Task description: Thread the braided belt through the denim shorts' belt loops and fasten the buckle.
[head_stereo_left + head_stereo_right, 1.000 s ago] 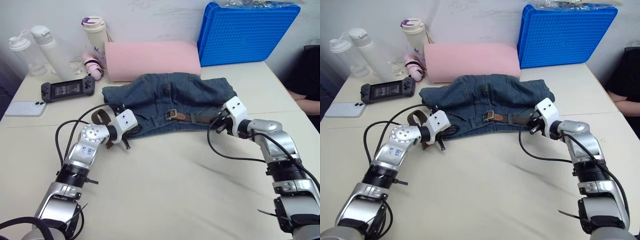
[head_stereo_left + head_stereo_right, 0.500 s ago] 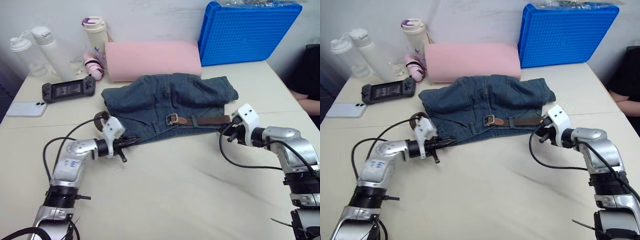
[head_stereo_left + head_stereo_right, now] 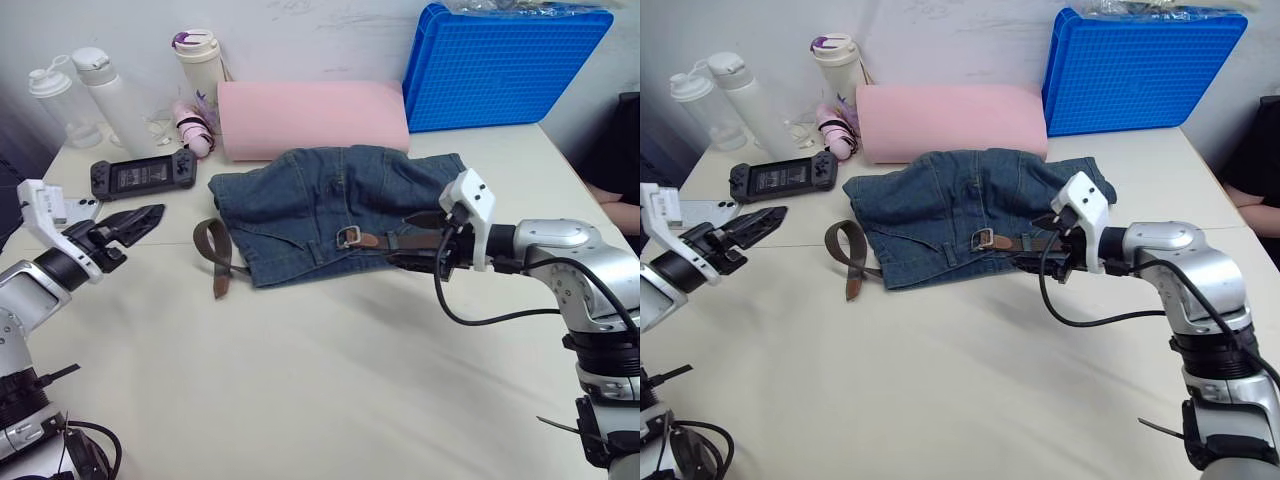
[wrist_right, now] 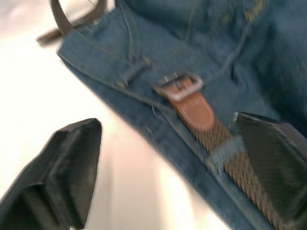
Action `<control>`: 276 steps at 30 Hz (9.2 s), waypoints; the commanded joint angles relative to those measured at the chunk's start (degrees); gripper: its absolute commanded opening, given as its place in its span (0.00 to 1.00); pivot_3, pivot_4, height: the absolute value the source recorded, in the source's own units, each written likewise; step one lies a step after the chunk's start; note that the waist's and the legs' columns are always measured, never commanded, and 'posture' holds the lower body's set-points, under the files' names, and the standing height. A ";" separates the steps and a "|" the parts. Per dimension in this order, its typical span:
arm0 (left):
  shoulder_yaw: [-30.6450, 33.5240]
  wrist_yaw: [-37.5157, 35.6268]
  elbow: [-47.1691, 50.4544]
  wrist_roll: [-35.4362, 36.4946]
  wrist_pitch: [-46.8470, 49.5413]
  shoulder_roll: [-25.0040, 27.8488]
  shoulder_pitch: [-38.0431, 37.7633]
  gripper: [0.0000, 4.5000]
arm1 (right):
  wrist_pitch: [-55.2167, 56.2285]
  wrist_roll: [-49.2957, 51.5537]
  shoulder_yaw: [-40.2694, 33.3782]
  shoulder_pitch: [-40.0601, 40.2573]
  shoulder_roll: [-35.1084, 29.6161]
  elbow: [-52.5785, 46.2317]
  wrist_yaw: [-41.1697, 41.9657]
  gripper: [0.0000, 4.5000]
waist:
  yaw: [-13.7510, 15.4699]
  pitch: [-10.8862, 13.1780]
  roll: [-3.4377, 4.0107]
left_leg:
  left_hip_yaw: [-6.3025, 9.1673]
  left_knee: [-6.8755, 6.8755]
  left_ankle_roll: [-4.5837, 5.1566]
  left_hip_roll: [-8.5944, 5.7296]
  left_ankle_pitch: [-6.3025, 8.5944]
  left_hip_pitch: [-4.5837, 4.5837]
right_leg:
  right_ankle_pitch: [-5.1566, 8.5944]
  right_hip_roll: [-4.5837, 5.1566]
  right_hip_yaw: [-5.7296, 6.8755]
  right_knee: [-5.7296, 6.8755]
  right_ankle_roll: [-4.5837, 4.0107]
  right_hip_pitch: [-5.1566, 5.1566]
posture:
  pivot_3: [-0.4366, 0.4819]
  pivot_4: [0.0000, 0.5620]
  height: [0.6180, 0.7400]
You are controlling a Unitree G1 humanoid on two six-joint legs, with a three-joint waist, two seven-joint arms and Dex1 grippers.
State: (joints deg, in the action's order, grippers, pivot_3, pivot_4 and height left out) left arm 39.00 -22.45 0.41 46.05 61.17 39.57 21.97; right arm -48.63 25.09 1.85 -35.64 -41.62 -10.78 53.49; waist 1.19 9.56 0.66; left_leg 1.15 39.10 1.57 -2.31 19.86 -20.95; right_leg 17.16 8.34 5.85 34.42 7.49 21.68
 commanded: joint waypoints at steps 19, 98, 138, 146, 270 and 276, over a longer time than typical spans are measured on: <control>-16.02 -10.16 -12.23 -0.09 6.12 -1.82 13.70 0.73 | -0.02 -0.93 -0.50 3.23 0.09 -4.26 -6.44 1.00 | -0.19 0.32 -0.54 | -0.19 0.00 -0.03 -0.03 -0.02 -0.23 | 0.00 0.00 0.01 0.33 0.00 0.48 | 0.48 0.27 1.00; -32.36 -41.85 -6.84 -8.57 -26.66 -0.76 13.61 0.56 | 30.90 -37.11 7.93 1.96 17.40 1.53 -22.51 0.00 | -2.57 0.50 -0.49 | -0.14 -0.01 -0.07 -0.02 -0.09 -0.27 | 0.04 -0.39 -1.25 1.02 -0.07 0.91 | 0.48 0.27 1.00; -51.37 -7.80 3.48 -61.04 -75.35 -14.34 9.95 0.99 | 10.81 -39.57 11.16 0.00 22.98 -9.32 -27.11 0.00 | -0.94 0.50 -0.50 | -0.30 -0.04 -0.17 0.09 -0.14 -0.33 | 0.03 -0.66 -1.48 0.66 -0.05 0.91 | 0.48 0.27 1.00; -53.48 -3.34 5.43 -68.64 -68.27 -18.14 9.13 0.99 | 8.96 -38.76 11.76 -0.44 23.84 -11.33 -27.06 0.00 | -1.09 0.50 -0.50 | -0.30 -0.05 -0.17 0.11 -0.14 -0.33 | 0.03 -0.69 -1.47 0.66 -0.05 0.92 | 0.48 0.27 1.00; -30.61 83.97 35.65 66.95 -26.64 -50.41 -12.12 0.50 | 78.32 -57.22 14.10 0.56 3.86 5.59 -26.63 0.00 | 0.10 0.53 -0.71 | -0.20 0.04 -0.29 0.02 -0.16 -0.10 | 0.01 -0.97 -2.32 0.05 -0.02 0.78 | 0.48 0.27 1.00; -32.65 85.19 36.70 66.95 -29.33 -50.38 -14.32 0.50 | 78.61 -57.25 14.24 0.39 4.21 5.59 -26.51 0.00 | 0.08 0.53 -0.71 | -0.21 0.04 -0.29 0.03 -0.16 -0.09 | 0.01 -1.00 -2.33 -0.01 -0.02 0.78 | 0.48 0.27 1.00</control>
State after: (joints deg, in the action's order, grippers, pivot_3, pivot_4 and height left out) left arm 9.71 62.74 34.92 112.28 32.47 -4.95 14.17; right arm 29.47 -32.38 17.57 -34.80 -37.61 -2.78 27.82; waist 1.27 10.09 -0.05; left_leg 0.95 39.14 1.27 -2.28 19.70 -21.04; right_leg 17.17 7.34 3.51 34.41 7.47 22.46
